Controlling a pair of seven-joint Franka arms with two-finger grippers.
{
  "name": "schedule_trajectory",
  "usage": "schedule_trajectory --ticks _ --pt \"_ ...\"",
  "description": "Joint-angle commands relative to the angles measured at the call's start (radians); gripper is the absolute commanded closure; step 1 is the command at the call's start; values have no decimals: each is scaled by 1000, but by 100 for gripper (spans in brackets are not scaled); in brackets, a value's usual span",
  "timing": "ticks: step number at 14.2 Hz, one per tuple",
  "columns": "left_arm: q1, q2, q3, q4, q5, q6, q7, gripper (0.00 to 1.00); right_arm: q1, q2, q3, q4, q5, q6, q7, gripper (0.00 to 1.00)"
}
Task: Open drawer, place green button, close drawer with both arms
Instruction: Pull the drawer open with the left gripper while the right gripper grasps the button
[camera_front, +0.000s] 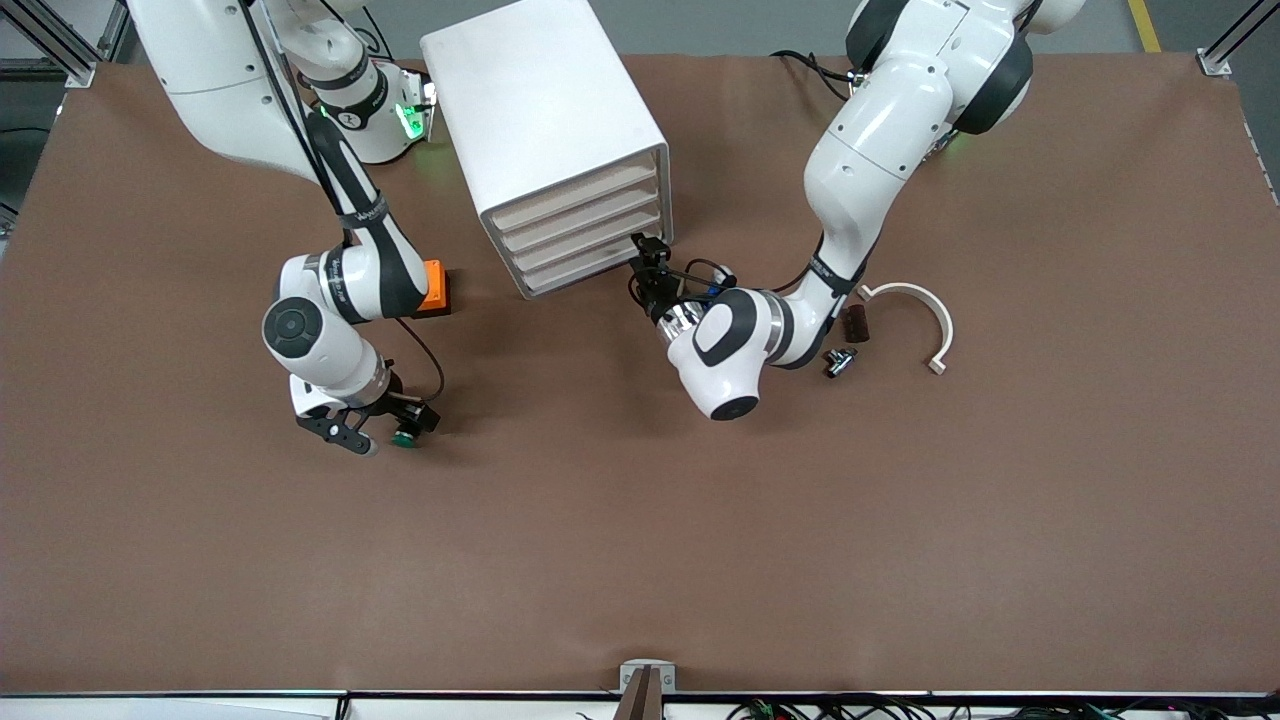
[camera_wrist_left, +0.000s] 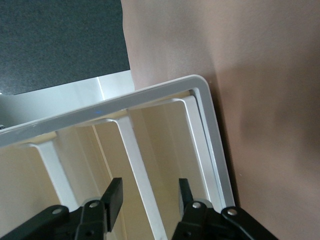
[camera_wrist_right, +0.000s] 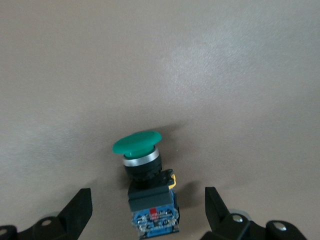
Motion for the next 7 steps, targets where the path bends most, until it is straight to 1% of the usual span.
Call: schedule_trajectory --ticks 1,3,7 --pt "-22 11 1 13 -21 -20 -22 48 15 20 -4 15 2 6 -15 0" --pt "-34 12 -8 11 -21 -28 -22 50 23 20 -4 12 2 5 -20 0" --pt "-60 22 -22 -4 -20 -49 -22 61 29 20 -4 9 2 -9 -18 1"
